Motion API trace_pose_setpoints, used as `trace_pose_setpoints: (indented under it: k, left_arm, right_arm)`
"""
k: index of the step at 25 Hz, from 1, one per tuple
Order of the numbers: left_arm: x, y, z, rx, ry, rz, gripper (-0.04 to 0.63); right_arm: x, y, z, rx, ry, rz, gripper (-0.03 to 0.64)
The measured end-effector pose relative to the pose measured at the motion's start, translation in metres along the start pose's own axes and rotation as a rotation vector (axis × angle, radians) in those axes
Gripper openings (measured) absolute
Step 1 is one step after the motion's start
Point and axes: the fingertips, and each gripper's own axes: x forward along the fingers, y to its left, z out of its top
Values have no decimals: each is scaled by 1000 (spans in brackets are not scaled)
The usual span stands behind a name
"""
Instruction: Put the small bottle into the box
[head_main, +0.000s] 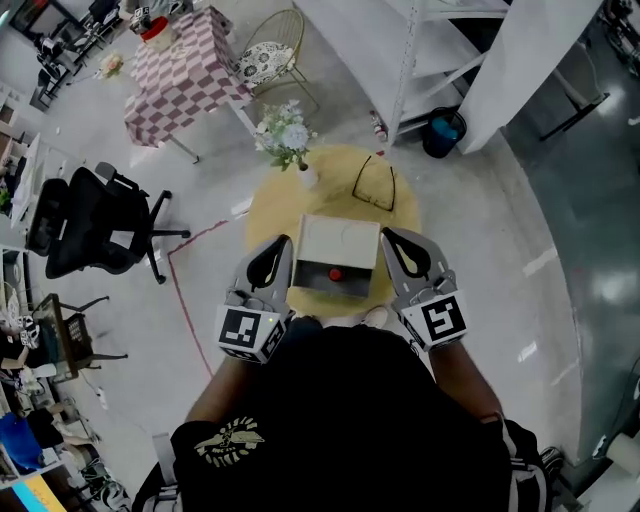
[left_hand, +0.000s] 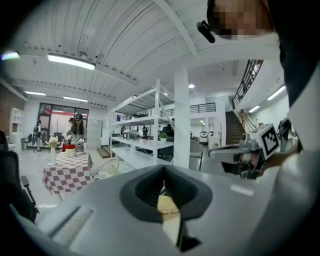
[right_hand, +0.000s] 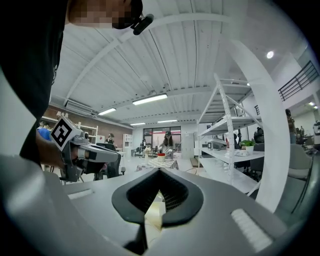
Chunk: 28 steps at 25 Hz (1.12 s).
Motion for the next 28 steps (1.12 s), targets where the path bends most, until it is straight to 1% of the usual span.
trace_pose_setpoints:
  k: [4, 7, 10, 14, 19, 22, 25, 28]
  left_arm:
    - [3, 18, -1, 8, -1, -82, 0]
    - [-1, 50, -5, 6, 2, -102, 0]
    - [-6, 86, -9, -17, 4, -113, 0]
    - [-7, 117, -6, -27, -18, -166, 0]
    - [-6, 133, -11, -29, -21, -259, 0]
    - [-6, 139, -14, -34, -23, -302, 0]
    - [-4, 138, -14, -34, -32, -344, 0]
    - [-3, 127, -16, -39, -30, -384, 0]
  right_arm:
    - [13, 12, -4, 27, 31, -68, 6]
    - [30, 25, -1, 16, 39, -121, 6]
    - [48, 39, 7, 7, 43, -172, 6]
    - [67, 57, 19, -9, 56, -231, 6]
    - [75, 73, 25, -9, 50, -313, 6]
    - [76, 84, 23, -11, 65, -356, 6]
    - [72, 91, 24, -6, 80, -394, 6]
    - [62, 94, 22, -7, 86, -420, 6]
